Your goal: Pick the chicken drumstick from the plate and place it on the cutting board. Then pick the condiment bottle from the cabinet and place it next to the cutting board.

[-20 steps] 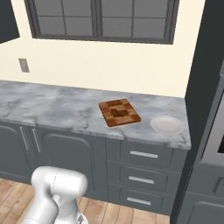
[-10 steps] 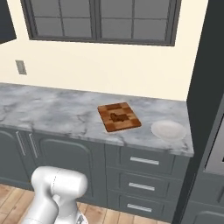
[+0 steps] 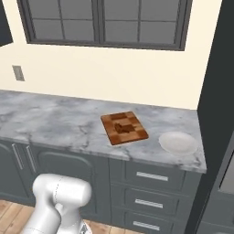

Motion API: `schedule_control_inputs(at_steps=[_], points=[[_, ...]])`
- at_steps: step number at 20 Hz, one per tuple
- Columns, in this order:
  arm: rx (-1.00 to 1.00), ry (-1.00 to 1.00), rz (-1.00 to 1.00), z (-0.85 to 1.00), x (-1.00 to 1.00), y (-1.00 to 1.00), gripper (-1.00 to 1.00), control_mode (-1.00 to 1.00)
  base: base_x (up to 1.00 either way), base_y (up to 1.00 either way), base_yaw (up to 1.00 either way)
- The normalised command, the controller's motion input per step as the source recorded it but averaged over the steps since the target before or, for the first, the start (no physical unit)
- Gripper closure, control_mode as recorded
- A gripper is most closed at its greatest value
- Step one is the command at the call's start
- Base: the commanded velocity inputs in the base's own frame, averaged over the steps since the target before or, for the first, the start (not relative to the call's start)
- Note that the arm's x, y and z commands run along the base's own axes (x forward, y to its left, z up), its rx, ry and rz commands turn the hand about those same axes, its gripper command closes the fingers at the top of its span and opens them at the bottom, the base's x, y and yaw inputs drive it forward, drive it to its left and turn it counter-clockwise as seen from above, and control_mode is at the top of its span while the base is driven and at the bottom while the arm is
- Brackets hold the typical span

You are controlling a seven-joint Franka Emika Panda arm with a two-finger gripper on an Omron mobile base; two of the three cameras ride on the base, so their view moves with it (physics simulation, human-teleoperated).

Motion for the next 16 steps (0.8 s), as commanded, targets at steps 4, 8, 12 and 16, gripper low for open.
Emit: schedule_control_inputs(at_steps=[4, 8, 12, 16], points=[[0.0, 0.0, 0.0, 0.0, 0.0, 0.0, 1.0, 1.0, 0.43, 0.19, -0.01], [0.0, 0.0, 0.0, 0.0, 0.0, 0.0, 1.0, 1.0, 0.33, 0.11, 0.0], [0.0, 0.0, 0.0, 0.0, 0.0, 0.0, 1.0, 1.0, 0.35, 0.14, 0.0], [0.0, 0.0, 0.0, 0.0, 0.0, 0.0, 1.0, 1.0, 0.38, 0.14, -0.01]])
